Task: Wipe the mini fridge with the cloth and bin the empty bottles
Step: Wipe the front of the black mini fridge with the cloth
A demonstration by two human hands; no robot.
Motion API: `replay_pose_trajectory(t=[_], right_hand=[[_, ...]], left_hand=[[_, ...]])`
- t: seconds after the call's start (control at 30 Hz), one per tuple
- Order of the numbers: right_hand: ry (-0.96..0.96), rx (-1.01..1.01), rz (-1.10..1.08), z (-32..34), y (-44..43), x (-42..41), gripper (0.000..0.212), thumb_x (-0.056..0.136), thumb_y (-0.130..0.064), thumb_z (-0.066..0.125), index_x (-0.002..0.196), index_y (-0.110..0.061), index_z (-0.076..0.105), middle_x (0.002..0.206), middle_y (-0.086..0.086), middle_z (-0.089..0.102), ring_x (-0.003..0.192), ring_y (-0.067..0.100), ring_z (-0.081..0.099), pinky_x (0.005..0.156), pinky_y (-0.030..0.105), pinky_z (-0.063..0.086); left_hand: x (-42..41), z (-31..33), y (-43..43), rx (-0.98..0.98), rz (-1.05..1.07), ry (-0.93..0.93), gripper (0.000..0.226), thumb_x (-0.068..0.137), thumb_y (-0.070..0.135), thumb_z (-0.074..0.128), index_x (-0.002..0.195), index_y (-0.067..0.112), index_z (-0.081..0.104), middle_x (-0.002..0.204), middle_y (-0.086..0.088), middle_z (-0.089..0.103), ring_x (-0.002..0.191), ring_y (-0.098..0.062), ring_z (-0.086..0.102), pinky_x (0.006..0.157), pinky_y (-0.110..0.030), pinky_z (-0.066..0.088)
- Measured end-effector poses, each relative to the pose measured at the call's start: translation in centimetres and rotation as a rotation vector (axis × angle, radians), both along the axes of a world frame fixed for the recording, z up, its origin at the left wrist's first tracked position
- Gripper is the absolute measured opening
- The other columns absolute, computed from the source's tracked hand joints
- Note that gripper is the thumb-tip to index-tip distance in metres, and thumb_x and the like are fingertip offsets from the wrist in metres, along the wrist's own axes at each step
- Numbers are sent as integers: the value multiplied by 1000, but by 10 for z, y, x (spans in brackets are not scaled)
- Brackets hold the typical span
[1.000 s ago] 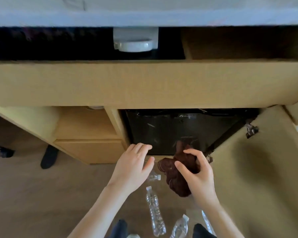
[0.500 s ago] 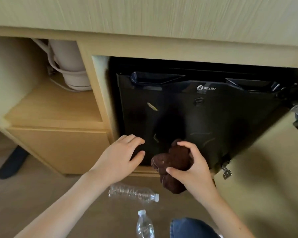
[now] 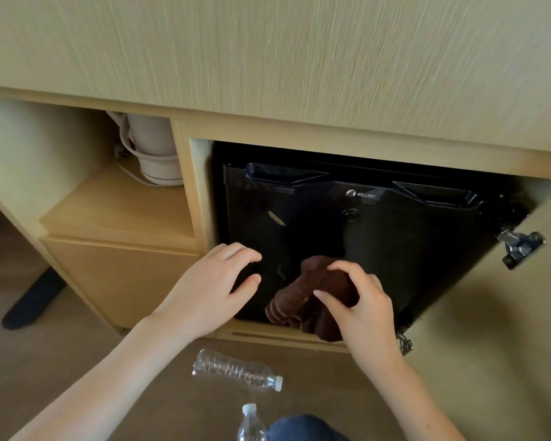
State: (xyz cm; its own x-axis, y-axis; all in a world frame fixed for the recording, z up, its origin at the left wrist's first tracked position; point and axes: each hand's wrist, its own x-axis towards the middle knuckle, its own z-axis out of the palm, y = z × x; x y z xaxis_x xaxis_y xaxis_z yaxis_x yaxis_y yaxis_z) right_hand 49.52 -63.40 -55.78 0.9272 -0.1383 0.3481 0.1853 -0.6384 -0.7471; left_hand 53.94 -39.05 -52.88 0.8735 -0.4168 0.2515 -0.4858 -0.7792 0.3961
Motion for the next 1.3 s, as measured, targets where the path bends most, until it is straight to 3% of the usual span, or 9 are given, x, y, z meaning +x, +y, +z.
replay_pose_trajectory(t=[0.07,0.13,0.2,0.27,0.4,0.5,0.63,1.1,1.3], right_hand=[[-45,9,-31,1,-1,0,35,82,-29,79,109,-43,62,101,-40,50,98,8,50,82,18,44],[-89,-35,-89,1,-3,0,30,81,-31,79,106,-38,64,99,-28,52,100,13,43,85,24,46],[-153,-96,-165,1,-7,0,30,75,-32,83,101,-36,67,102,-9,42,100,12,34,88,13,36],[-195,-112,-175,4,-13,2,32,71,-30,87,96,-36,68,110,-7,35,106,12,31,91,5,26],[-105,80,-8,14,-22,2,30,79,-28,81,97,-44,62,129,-16,52,131,6,39,106,17,29],[-38,249,48,28,-25,-1,29,85,-33,75,103,-48,58,109,-21,64,110,0,59,91,15,48],[-63,340,86,37,-24,0,25,87,-28,75,99,-40,58,94,-20,67,93,0,66,74,10,50],[-204,591,37,42,2,15,16,79,-29,81,88,-35,69,87,-10,72,87,7,68,73,14,53],[-421,512,-87,49,25,42,16,78,-37,80,84,-33,65,82,-7,68,81,12,67,73,16,52]], left_hand=[[-6,4,3,-2,14,-3,40,97,45,41,132,29,52,124,24,48,114,11,36,81,-6,31],[-9,11,3,-7,36,2,39,98,44,42,132,30,52,126,24,48,117,9,39,83,-8,32],[-12,16,1,-6,50,-2,38,98,44,42,132,31,52,126,25,47,119,7,39,85,-11,32],[-13,21,-2,-2,54,-13,38,98,44,42,132,31,53,126,26,47,120,7,39,87,-12,32],[-12,33,-11,2,56,-41,38,97,47,41,132,34,51,124,29,44,115,14,34,83,-7,30],[-13,42,-16,0,51,-59,39,96,47,41,132,34,52,125,29,45,115,14,35,83,-4,29],[-13,50,-22,-1,45,-76,39,97,46,42,132,34,52,122,31,43,115,14,36,84,-3,29],[1,53,-7,35,11,-84,35,98,44,44,132,37,52,126,32,45,117,16,37,85,1,30],[16,52,6,-34,-2,-165,36,96,49,41,128,41,54,122,37,46,119,24,33,89,6,24]])
